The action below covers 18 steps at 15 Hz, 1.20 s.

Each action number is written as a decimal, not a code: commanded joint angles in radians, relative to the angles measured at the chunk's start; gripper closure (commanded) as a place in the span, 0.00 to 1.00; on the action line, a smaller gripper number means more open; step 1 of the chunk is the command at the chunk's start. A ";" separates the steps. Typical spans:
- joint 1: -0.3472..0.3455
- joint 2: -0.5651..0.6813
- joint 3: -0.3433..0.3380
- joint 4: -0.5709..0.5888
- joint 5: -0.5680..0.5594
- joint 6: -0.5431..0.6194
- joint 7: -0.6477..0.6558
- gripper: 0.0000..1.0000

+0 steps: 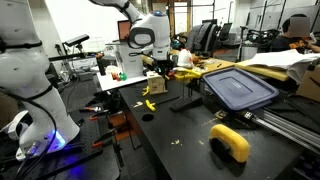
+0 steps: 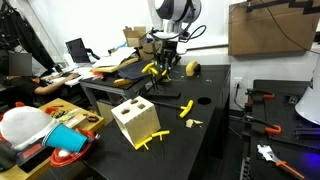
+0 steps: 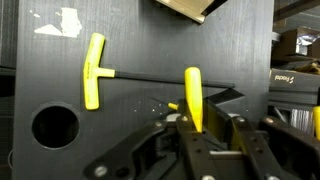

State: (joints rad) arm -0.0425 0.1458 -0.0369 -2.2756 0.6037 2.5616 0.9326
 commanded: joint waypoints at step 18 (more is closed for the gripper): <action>-0.050 0.077 -0.004 -0.028 0.113 0.234 -0.115 0.95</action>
State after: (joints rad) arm -0.0733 0.2150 -0.0562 -2.3031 0.6639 2.7672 0.8828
